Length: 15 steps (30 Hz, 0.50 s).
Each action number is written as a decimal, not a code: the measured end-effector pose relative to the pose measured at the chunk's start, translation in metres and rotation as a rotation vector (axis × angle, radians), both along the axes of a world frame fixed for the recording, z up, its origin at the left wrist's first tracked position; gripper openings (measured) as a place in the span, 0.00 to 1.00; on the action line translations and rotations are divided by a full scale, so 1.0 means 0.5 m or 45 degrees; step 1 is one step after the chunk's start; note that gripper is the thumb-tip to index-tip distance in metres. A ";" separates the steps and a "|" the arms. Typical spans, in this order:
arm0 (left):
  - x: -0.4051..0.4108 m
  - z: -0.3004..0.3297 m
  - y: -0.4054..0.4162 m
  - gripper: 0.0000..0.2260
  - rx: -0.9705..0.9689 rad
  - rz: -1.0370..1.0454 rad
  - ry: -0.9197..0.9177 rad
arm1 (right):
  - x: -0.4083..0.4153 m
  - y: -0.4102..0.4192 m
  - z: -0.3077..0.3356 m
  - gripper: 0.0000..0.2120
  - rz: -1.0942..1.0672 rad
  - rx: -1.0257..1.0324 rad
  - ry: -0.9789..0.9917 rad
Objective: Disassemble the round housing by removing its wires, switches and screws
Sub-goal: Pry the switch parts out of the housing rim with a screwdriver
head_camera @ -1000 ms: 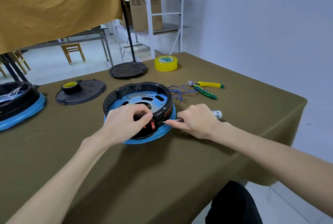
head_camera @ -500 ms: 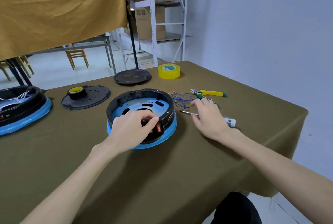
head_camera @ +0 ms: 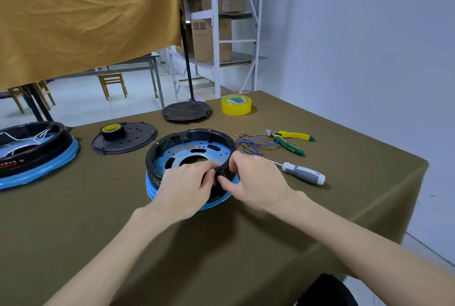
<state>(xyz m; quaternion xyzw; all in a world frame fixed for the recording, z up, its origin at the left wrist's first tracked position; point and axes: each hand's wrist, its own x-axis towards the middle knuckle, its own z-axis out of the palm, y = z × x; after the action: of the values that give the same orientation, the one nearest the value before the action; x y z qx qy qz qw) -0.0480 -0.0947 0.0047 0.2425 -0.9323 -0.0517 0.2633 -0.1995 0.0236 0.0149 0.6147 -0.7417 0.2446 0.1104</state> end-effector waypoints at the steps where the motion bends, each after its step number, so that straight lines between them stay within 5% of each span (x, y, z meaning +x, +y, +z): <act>1: 0.000 -0.001 0.001 0.13 -0.012 0.000 0.000 | 0.002 -0.002 -0.004 0.15 -0.002 0.014 0.030; 6: 0.001 -0.001 0.002 0.12 -0.081 -0.001 0.001 | 0.018 0.016 -0.008 0.16 0.069 -0.118 0.009; 11: 0.003 -0.008 0.007 0.13 -0.154 -0.002 0.033 | -0.074 0.024 -0.011 0.18 -0.104 -0.219 -0.537; 15: 0.005 -0.008 0.011 0.17 -0.161 -0.028 0.040 | -0.185 -0.008 -0.017 0.14 -0.492 -0.072 -0.401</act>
<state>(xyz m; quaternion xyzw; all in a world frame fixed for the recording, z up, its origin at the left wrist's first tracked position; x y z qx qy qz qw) -0.0457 -0.0893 0.0007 0.2143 -0.9320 0.0008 0.2922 -0.2919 0.0197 0.0066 0.4124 -0.8464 0.3324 0.0556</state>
